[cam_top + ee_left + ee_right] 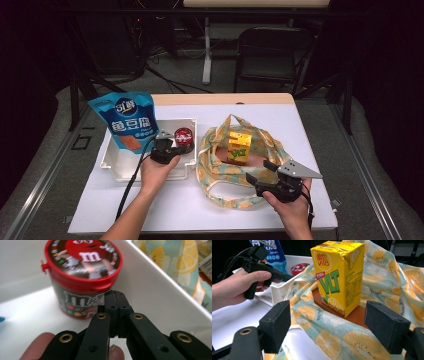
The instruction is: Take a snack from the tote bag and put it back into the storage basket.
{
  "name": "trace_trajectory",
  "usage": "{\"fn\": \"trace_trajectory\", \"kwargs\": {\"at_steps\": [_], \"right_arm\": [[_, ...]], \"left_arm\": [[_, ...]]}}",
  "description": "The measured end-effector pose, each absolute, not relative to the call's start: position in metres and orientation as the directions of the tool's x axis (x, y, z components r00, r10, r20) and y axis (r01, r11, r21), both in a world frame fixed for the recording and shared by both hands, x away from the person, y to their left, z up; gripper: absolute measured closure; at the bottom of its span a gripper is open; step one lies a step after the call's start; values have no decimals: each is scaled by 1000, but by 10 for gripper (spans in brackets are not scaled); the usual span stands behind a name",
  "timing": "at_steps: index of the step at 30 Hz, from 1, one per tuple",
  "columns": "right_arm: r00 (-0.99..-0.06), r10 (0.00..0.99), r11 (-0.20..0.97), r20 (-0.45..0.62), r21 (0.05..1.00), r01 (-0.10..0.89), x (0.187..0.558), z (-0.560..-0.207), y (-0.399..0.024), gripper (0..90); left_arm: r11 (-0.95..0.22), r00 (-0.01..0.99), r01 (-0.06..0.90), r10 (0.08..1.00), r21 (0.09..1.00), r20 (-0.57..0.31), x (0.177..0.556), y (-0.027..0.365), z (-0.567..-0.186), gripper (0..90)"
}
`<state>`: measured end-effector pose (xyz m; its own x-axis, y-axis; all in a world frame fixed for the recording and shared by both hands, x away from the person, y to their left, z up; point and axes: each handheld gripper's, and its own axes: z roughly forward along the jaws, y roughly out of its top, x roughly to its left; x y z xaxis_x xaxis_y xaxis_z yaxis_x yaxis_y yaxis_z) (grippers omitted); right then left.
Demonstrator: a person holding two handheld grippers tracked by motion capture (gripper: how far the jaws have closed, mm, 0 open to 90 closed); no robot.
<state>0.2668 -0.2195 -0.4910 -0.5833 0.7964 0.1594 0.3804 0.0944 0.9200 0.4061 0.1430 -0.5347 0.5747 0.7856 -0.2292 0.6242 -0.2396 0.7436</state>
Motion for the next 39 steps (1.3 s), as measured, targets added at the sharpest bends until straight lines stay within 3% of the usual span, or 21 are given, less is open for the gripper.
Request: {"fn": "trace_trajectory", "kwargs": {"at_steps": [8, 14, 17, 30, 39], "right_arm": [[-583, 797, 93, 159, 921, 378, 267, -491, -220, 216], [-577, 800, 87, 164, 920, 381, 267, -492, -221, 217], [-583, 797, 95, 157, 921, 378, 267, -491, -219, 217], [-589, 791, 91, 164, 921, 379, 267, -491, -218, 241], [-586, 794, 90, 162, 921, 378, 266, -490, -218, 242]], "left_arm": [[-234, 583, 620, 776, 749, -241, 405, 137, -533, 894], [-247, 578, 604, 790, 758, -204, 395, 156, -527, 900], [-219, 559, 621, 796, 753, -230, 397, 164, -529, 900], [-165, 546, 642, 784, 749, -296, 411, 150, -536, 900], [-162, 542, 633, 791, 757, -284, 418, 138, -535, 900]]}}
